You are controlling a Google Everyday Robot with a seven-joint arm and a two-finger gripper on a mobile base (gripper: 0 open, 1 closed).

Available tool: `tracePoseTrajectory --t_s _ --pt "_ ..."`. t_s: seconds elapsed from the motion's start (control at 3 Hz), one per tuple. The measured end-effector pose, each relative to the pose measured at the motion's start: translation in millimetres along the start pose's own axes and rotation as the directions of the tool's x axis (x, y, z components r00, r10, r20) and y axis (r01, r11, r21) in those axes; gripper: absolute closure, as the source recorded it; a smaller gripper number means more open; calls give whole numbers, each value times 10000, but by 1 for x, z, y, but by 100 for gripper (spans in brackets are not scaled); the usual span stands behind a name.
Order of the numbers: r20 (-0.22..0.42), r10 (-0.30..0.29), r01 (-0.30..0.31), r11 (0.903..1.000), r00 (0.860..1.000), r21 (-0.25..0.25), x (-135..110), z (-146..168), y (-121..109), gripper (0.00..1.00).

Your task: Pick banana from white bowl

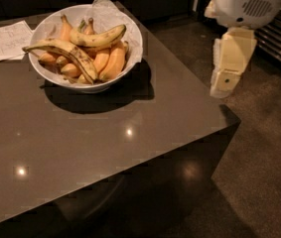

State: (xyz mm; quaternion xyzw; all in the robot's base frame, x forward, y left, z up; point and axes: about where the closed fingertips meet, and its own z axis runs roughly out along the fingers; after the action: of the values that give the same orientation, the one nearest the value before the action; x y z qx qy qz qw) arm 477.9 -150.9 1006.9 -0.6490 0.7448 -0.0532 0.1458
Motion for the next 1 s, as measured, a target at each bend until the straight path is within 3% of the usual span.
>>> tracePoseTrajectory --t_s 0.67,1.0 --pt "451 -132 112 9989 9989 445 -22 -4 -14 0" --pt "463 -397 366 9972 9981 654 -50 -13 -37 0"
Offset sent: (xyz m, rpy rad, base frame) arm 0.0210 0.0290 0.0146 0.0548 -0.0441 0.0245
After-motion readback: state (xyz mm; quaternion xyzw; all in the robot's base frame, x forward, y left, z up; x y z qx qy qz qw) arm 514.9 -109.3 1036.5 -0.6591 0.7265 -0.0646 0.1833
